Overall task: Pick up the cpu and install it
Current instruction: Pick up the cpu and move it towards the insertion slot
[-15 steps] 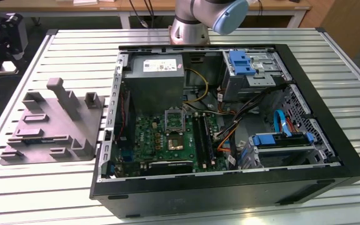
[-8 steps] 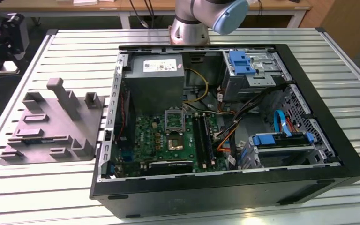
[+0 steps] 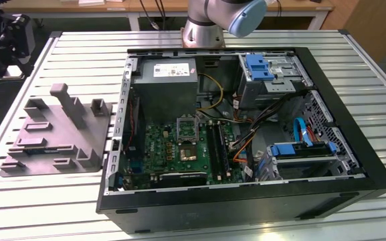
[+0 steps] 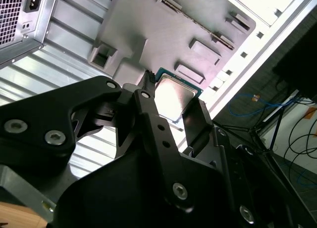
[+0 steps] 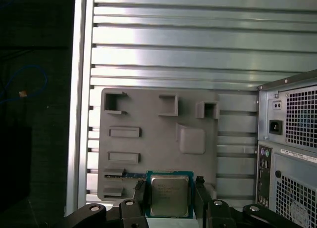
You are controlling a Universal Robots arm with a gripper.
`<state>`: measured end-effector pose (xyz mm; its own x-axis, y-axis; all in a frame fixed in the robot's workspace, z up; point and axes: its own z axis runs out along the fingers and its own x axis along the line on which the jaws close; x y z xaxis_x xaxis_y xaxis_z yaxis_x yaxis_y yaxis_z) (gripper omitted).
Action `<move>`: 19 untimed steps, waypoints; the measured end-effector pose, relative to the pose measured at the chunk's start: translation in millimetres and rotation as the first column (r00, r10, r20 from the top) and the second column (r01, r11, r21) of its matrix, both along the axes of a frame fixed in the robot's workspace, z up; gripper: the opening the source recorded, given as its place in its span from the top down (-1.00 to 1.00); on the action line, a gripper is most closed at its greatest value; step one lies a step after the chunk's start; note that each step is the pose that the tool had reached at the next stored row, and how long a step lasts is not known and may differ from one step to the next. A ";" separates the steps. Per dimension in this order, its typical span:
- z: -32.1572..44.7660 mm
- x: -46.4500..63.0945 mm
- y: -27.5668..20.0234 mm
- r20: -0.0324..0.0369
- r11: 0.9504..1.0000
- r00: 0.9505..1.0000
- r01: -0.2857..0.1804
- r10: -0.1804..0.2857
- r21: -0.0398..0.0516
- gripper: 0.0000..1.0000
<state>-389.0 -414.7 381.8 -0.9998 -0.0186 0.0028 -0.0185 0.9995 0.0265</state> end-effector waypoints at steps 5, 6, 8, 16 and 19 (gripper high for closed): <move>0.0 1.3 0.0 0.000 1.000 1.000 0.000 0.000 0.000 0.06; 0.0 1.4 0.0 0.000 1.000 1.000 0.000 0.000 0.000 0.06; 0.0 1.9 0.0 0.000 1.000 1.000 0.000 0.000 0.000 0.06; 0.0 4.3 0.0 0.000 1.000 1.000 0.000 0.000 0.000 0.06; 0.0 5.5 0.0 0.000 1.000 1.000 0.000 0.000 0.000 0.06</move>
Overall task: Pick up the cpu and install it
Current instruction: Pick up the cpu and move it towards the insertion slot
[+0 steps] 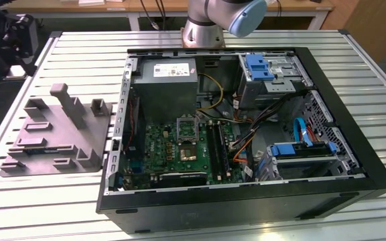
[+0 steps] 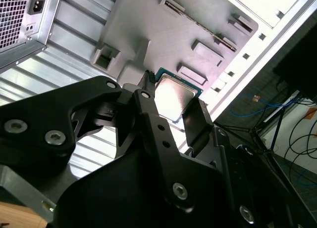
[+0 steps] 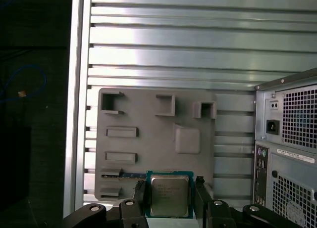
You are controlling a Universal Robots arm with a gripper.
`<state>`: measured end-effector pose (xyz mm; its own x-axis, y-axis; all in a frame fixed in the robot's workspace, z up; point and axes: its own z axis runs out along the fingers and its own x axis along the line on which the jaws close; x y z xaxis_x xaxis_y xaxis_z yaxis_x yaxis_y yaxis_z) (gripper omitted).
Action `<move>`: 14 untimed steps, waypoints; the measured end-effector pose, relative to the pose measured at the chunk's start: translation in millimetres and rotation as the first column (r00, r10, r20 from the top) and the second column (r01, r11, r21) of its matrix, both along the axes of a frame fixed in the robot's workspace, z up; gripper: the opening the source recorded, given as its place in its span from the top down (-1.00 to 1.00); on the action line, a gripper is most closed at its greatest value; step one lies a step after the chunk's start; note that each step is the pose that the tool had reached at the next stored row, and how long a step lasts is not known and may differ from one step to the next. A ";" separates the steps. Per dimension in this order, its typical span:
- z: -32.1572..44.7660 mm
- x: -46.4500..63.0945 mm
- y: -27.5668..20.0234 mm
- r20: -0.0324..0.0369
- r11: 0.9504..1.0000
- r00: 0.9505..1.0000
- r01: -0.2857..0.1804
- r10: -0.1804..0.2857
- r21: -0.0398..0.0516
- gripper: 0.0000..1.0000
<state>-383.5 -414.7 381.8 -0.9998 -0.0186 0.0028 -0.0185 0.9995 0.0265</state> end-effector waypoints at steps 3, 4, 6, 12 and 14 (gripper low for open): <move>0.1 1.7 0.0 0.000 1.000 1.000 0.000 0.000 0.000 0.06; 0.0 2.2 0.0 0.000 1.000 1.000 0.000 0.000 0.000 0.06; 0.0 3.2 0.0 0.000 1.000 1.000 0.000 0.000 0.000 0.06; 0.0 6.6 0.0 0.000 1.000 1.000 0.000 0.000 0.000 0.06; 0.0 7.7 0.0 0.000 1.000 1.000 0.000 0.000 0.000 0.06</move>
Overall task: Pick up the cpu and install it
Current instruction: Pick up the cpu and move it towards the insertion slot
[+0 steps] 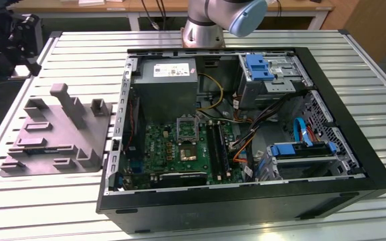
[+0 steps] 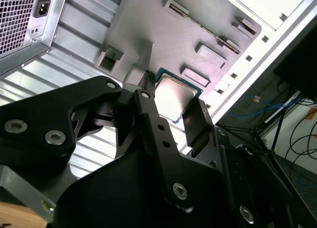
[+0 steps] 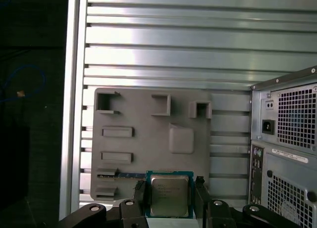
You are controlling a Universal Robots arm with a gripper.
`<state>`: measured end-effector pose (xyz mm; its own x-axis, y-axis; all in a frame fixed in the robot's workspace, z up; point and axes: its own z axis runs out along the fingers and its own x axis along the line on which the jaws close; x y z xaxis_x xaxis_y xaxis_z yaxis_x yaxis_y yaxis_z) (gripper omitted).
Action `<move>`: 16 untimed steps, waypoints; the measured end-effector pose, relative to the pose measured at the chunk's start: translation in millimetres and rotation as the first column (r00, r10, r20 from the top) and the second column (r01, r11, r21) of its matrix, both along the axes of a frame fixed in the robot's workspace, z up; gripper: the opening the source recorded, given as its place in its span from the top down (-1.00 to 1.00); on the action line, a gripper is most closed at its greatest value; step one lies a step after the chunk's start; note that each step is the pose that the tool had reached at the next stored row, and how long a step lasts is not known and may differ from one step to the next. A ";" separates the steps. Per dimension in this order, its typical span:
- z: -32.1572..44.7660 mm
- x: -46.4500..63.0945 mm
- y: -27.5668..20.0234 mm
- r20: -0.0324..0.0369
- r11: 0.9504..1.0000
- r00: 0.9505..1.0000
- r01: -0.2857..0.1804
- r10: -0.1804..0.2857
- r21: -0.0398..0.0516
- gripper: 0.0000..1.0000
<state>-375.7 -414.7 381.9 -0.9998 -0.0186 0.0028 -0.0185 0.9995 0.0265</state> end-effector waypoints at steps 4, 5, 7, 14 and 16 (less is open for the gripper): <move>0.0 2.9 0.0 0.000 1.000 1.000 0.000 0.000 0.000 0.06; 0.0 3.6 0.0 0.000 1.000 1.000 0.000 0.000 0.000 0.06; 0.0 5.0 0.0 0.000 1.000 1.000 0.000 0.000 0.000 0.06; 0.0 9.2 0.0 0.000 1.000 1.000 0.000 0.000 0.000 0.06; 0.0 10.4 0.0 0.000 1.000 1.000 0.000 0.000 0.000 0.06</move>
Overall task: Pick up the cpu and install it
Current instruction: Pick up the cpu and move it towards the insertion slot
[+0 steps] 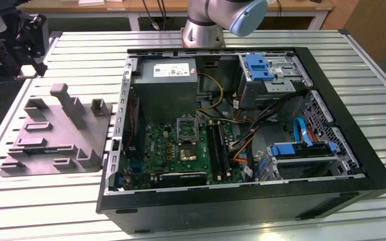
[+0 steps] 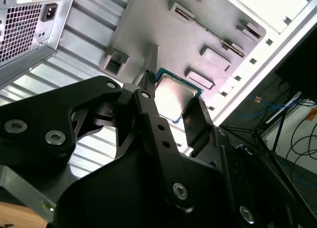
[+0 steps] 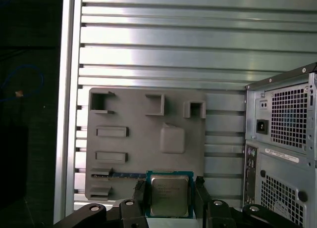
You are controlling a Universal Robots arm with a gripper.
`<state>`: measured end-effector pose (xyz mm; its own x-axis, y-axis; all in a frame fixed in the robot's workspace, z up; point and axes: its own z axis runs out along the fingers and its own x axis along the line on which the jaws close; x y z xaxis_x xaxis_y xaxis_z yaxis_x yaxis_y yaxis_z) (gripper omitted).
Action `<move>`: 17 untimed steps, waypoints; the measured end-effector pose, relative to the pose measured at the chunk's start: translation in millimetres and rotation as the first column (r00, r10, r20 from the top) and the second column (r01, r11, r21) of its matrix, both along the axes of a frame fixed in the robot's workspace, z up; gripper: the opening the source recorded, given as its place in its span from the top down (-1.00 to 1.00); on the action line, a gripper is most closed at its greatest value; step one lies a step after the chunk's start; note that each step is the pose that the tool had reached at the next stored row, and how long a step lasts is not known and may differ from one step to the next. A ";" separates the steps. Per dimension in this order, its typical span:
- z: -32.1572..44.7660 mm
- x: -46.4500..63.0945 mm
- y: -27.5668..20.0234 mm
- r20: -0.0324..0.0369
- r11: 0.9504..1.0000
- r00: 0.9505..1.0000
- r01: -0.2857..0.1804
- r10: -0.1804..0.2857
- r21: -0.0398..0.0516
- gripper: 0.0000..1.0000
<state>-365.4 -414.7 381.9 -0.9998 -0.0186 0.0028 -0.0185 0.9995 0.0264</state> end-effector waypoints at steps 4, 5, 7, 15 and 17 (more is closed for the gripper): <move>0.0 2.0 0.0 0.000 1.000 1.000 0.000 0.000 0.000 0.06; 0.0 2.5 0.0 0.000 1.000 1.000 0.000 0.000 0.000 0.06; 0.0 3.4 0.0 0.000 1.000 1.000 0.000 0.000 0.000 0.06; 0.0 6.2 0.0 0.000 1.000 1.000 0.000 0.000 0.000 0.06; 0.0 6.8 0.0 0.000 1.000 1.000 0.000 0.000 0.000 0.06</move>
<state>-358.5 -414.7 381.9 -0.9998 -0.0186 0.0028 -0.0185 0.9995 0.0264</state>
